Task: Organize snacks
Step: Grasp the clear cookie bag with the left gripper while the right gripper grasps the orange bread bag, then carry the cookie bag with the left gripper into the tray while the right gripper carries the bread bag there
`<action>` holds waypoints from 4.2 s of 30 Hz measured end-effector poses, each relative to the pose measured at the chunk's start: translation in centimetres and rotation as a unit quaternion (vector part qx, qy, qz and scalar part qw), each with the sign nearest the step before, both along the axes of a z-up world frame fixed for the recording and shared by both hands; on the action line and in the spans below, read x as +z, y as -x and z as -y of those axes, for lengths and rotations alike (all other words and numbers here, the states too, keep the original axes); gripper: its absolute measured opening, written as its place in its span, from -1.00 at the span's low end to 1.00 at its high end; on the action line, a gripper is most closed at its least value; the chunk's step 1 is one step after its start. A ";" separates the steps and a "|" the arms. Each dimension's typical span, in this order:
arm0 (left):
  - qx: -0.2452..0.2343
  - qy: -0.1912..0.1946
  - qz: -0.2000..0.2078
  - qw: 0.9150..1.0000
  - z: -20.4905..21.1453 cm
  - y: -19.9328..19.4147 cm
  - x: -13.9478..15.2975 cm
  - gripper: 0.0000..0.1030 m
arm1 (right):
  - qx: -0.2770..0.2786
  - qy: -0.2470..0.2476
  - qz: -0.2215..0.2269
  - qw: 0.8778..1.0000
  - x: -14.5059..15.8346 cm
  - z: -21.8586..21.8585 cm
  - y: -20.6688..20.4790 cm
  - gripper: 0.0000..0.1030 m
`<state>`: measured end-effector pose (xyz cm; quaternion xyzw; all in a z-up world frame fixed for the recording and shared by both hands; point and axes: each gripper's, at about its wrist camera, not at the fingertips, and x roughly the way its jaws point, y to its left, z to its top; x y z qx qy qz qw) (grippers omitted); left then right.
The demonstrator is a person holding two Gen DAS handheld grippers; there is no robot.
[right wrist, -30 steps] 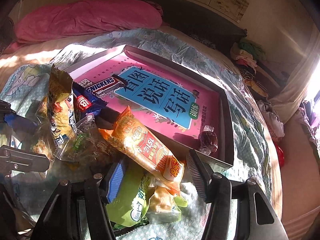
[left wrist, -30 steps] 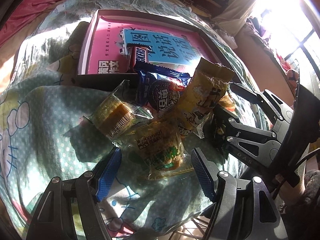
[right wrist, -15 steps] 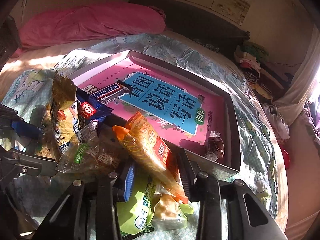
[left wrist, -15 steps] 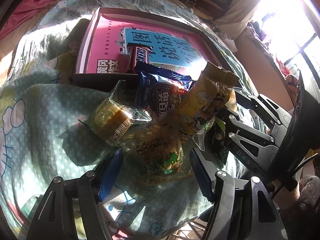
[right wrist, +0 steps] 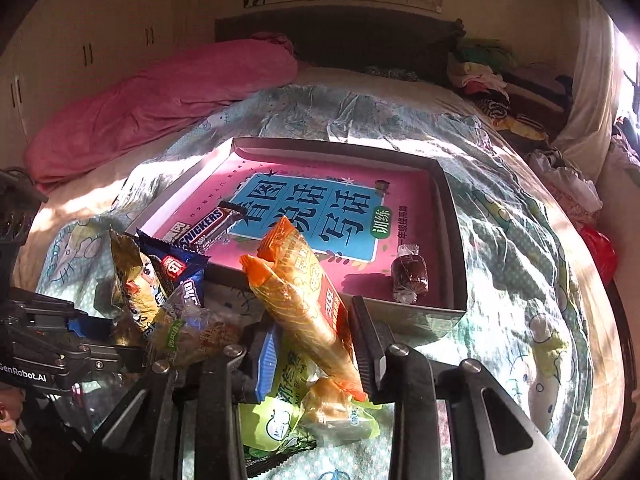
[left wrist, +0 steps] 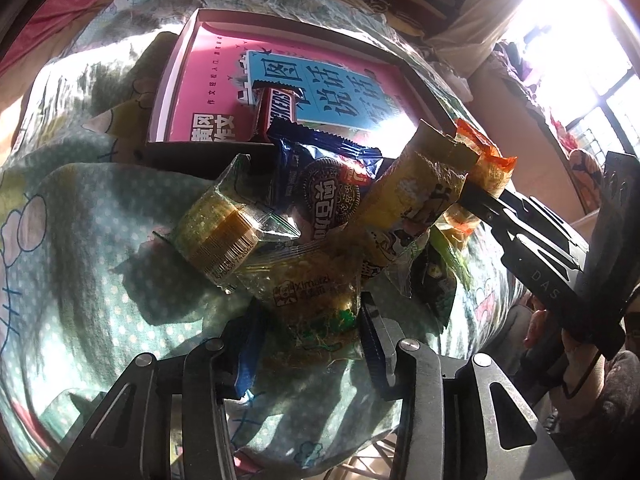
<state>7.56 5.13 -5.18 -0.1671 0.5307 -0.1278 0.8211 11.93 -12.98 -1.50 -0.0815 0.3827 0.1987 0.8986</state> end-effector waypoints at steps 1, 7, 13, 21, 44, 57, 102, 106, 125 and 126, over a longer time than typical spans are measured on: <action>-0.001 -0.002 0.001 1.000 0.1 0.1 0.1 -0.12 | -0.004 -0.008 -0.003 1.000 0.1 0.3 0.0 -0.35; -0.009 -0.005 0.007 1.000 0.3 0.5 0.6 -0.14 | -0.018 -0.027 -0.011 0.999 0.4 1.2 -0.1 -0.39; -0.004 -0.001 0.021 1.000 -0.4 1.1 1.2 -0.14 | -0.019 -0.040 -0.013 0.999 0.9 1.3 0.0 -0.40; 0.007 0.002 0.046 0.999 -1.3 1.7 2.8 -0.14 | -0.021 -0.058 -0.012 0.998 1.5 1.4 0.1 -0.43; 0.049 -0.022 0.145 0.988 -3.1 1.1 7.8 -0.14 | -0.032 -0.100 0.016 0.994 5.0 2.1 -0.3 -0.56; 0.090 -0.049 0.150 0.983 -4.9 -2.0 8.0 -0.14 | -0.039 -0.128 0.028 0.991 6.0 2.8 -1.5 -0.56; 0.089 -0.106 0.086 0.987 -2.9 -8.9 2.7 -0.14 | -0.076 -0.182 -0.014 0.980 2.6 3.0 -6.3 -0.56; 0.087 -0.103 0.083 0.987 -2.8 -9.0 2.5 -0.14 | -0.077 -0.182 -0.022 0.980 2.1 3.0 -6.3 -0.56; 0.071 -0.079 0.078 0.991 -2.0 -8.8 2.2 -0.14 | -0.088 -0.205 -0.064 0.973 -0.1 3.9 -6.7 -0.55; 0.071 -0.079 0.078 0.991 -1.9 -8.8 2.2 -0.14 | -0.089 -0.205 -0.066 0.972 -0.2 4.0 -6.7 -0.54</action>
